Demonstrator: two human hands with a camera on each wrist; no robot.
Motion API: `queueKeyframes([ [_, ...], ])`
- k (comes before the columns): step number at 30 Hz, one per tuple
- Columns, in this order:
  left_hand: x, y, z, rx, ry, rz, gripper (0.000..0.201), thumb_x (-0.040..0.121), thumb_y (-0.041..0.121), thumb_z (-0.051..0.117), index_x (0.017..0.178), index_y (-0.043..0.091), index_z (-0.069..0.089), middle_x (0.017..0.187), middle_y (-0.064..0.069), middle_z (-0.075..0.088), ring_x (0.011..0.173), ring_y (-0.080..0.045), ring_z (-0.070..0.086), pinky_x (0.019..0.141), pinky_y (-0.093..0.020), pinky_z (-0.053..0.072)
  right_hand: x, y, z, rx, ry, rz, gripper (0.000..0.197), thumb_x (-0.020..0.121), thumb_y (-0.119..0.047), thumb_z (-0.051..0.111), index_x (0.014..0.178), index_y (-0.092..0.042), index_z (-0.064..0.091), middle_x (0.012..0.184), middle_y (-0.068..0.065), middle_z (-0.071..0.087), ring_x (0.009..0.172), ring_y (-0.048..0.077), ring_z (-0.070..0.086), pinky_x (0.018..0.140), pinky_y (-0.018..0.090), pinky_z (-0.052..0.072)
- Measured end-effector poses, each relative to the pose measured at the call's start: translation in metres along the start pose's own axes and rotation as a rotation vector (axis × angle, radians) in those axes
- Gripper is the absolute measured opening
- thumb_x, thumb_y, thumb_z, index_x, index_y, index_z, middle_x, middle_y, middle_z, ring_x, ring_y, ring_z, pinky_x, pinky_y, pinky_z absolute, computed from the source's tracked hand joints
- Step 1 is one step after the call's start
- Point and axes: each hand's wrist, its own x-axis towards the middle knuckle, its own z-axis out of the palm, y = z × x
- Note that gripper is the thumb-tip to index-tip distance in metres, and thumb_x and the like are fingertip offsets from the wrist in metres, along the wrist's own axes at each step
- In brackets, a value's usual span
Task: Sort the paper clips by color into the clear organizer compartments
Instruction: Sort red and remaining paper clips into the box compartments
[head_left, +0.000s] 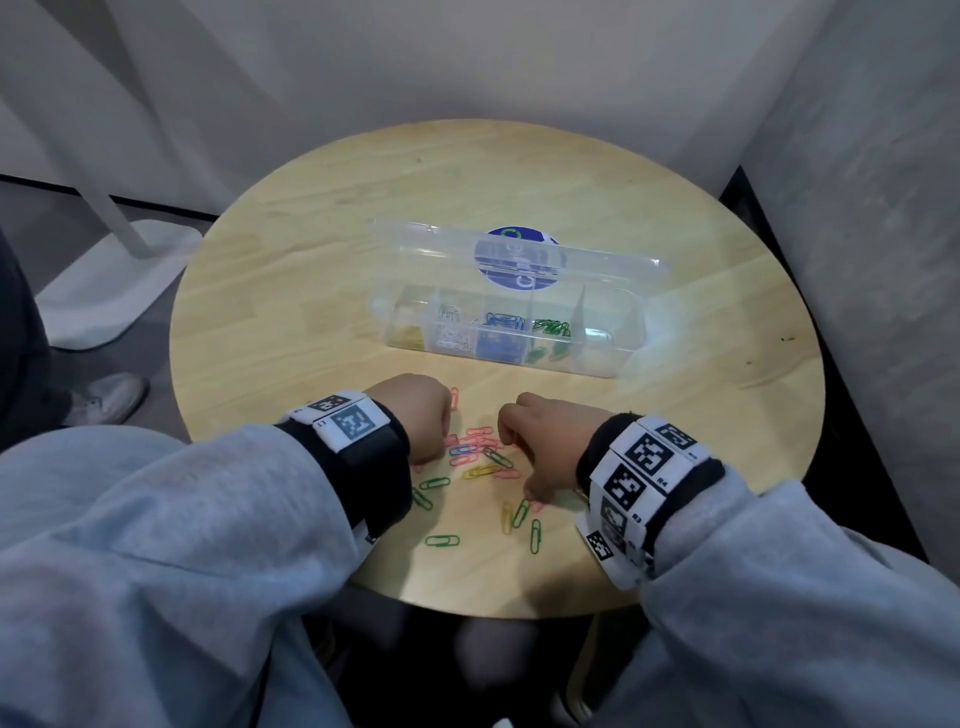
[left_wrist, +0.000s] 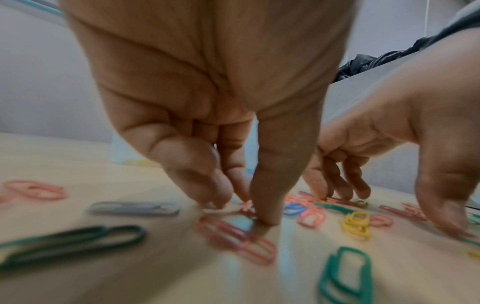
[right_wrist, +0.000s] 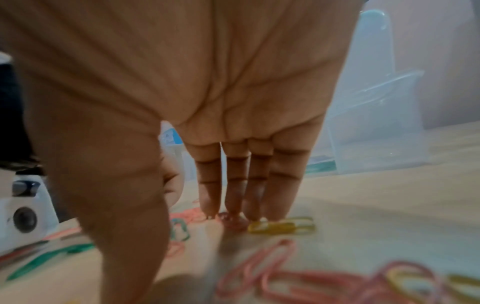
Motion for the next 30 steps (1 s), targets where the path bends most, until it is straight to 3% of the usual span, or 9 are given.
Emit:
queueKeyframes([
  [5, -0.002, -0.001, 0.0, 0.032, 0.008, -0.042, 0.023, 0.083, 0.021, 0.063, 0.102, 0.01, 0.067, 0.105, -0.007, 0.068, 0.098, -0.024, 0.063, 0.067, -0.027, 0.039, 0.004, -0.006, 0.002, 0.045, 0.043, -0.007, 0.032, 0.077, -0.011, 0.069, 0.097, -0.02, 0.046, 0.105, 0.001, 0.049, 0.085, 0.019, 0.045, 0.07, 0.03, 0.038],
  [7, -0.001, -0.001, 0.001, 0.012, 0.0, -0.039, 0.02, 0.084, 0.016, 0.059, 0.101, 0.01, 0.068, 0.105, -0.007, 0.068, 0.098, -0.024, 0.063, 0.067, -0.026, 0.039, 0.005, -0.006, 0.001, 0.089, 0.07, 0.014, 0.029, 0.081, -0.014, 0.066, 0.105, -0.016, 0.05, 0.108, 0.004, 0.052, 0.09, 0.022, 0.049, 0.073, 0.029, 0.039],
  [9, -0.001, 0.0, 0.001, -0.024, -0.009, -0.034, 0.021, 0.083, 0.012, 0.057, 0.101, 0.01, 0.068, 0.105, -0.007, 0.068, 0.097, -0.024, 0.063, 0.067, -0.026, 0.04, 0.005, -0.005, -0.002, 0.117, 0.1, 0.066, 0.038, 0.082, -0.024, 0.067, 0.114, -0.012, 0.049, 0.114, 0.006, 0.054, 0.1, 0.024, 0.054, 0.076, 0.029, 0.04],
  [12, -0.002, 0.001, 0.002, -0.07, -0.014, -0.029, 0.022, 0.082, 0.016, 0.06, 0.1, 0.009, 0.068, 0.097, -0.006, 0.068, 0.088, -0.023, 0.06, 0.065, -0.026, 0.039, 0.003, -0.006, -0.003, 0.124, 0.095, 0.162, 0.046, 0.08, -0.035, 0.069, 0.114, -0.01, 0.051, 0.112, 0.006, 0.058, 0.103, 0.024, 0.056, 0.076, 0.029, 0.042],
  [15, -0.001, 0.003, 0.003, -0.082, -0.009, 0.001, 0.023, 0.079, 0.024, 0.066, 0.099, 0.011, 0.066, 0.097, -0.004, 0.066, 0.087, -0.023, 0.059, 0.068, -0.026, 0.04, 0.006, -0.009, -0.001, 0.135, 0.09, 0.186, 0.037, 0.083, -0.031, 0.067, 0.111, -0.009, 0.057, 0.111, 0.007, 0.062, 0.103, 0.025, 0.058, 0.078, 0.03, 0.045],
  [21, 0.003, 0.009, 0.003, -0.044, -0.057, 0.037, 0.022, 0.082, 0.019, 0.066, 0.102, 0.01, 0.068, 0.103, -0.007, 0.069, 0.083, -0.019, 0.053, 0.07, -0.026, 0.04, 0.013, -0.013, -0.002, 0.12, 0.102, 0.13, 0.028, 0.086, -0.022, 0.062, 0.111, -0.008, 0.058, 0.113, 0.009, 0.061, 0.087, 0.022, 0.049, 0.074, 0.028, 0.04],
  [25, 0.002, 0.006, 0.0, -0.089, -0.099, 0.018, 0.023, 0.082, 0.021, 0.066, 0.102, 0.009, 0.068, 0.095, -0.005, 0.067, 0.081, -0.018, 0.056, 0.07, -0.026, 0.041, 0.012, -0.007, -0.001, 0.143, 0.148, 0.072, 0.038, 0.08, -0.024, 0.07, 0.112, -0.015, 0.049, 0.116, 0.008, 0.053, 0.101, 0.025, 0.053, 0.083, 0.034, 0.046],
  [28, 0.001, 0.003, -0.001, -0.128, -0.117, 0.023, 0.01, 0.079, 0.018, 0.067, 0.088, 0.013, 0.068, 0.076, 0.0, 0.064, 0.076, -0.018, 0.056, 0.068, -0.024, 0.042, 0.013, -0.004, 0.0, 0.101, 0.147, 0.017, 0.041, 0.079, -0.024, 0.071, 0.116, -0.022, 0.052, 0.119, 0.005, 0.048, 0.108, 0.025, 0.052, 0.091, 0.037, 0.047],
  [30, 0.002, 0.001, -0.001, -0.151, -0.114, 0.04, 0.006, 0.078, 0.012, 0.065, 0.075, 0.017, 0.062, 0.063, 0.003, 0.057, 0.071, -0.018, 0.054, 0.064, -0.022, 0.041, 0.014, -0.004, -0.001, 0.092, 0.135, -0.01, 0.032, 0.08, -0.02, 0.069, 0.11, -0.021, 0.058, 0.113, 0.003, 0.048, 0.105, 0.024, 0.053, 0.088, 0.033, 0.046],
])
